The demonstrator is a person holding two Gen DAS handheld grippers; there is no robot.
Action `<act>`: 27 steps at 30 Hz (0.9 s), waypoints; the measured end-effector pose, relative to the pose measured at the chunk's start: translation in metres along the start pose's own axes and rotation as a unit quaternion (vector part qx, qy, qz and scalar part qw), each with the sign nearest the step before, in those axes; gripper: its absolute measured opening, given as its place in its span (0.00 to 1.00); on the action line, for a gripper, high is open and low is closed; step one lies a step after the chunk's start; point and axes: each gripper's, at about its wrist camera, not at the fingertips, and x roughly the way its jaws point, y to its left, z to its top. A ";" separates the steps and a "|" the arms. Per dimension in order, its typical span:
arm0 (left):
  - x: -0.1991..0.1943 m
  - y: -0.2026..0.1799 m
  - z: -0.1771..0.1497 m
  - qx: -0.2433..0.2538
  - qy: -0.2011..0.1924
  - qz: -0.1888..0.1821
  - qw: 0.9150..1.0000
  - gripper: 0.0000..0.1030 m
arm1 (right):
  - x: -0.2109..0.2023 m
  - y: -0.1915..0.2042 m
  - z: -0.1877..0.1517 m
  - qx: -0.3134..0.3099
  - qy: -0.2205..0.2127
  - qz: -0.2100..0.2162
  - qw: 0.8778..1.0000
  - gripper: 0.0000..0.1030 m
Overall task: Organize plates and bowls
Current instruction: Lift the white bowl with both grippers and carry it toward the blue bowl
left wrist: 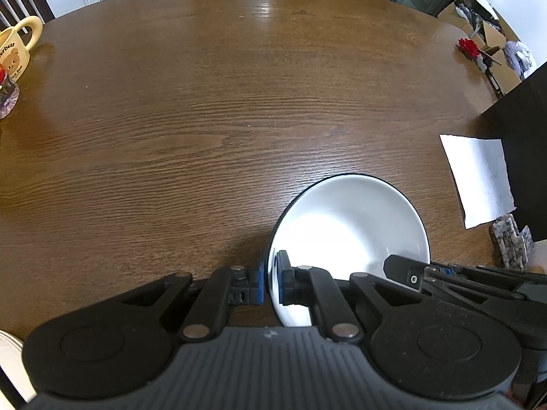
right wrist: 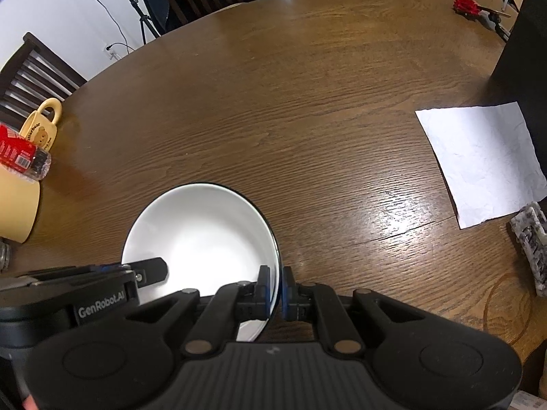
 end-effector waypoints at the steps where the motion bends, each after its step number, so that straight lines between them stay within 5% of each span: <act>1: -0.001 0.000 -0.001 0.000 -0.001 0.000 1.000 0.07 | -0.001 0.000 0.000 0.000 -0.001 0.000 1.000 0.06; 27: -0.033 0.011 -0.024 -0.006 -0.022 0.000 1.000 0.07 | -0.020 0.013 -0.016 -0.013 -0.019 0.001 1.000 0.06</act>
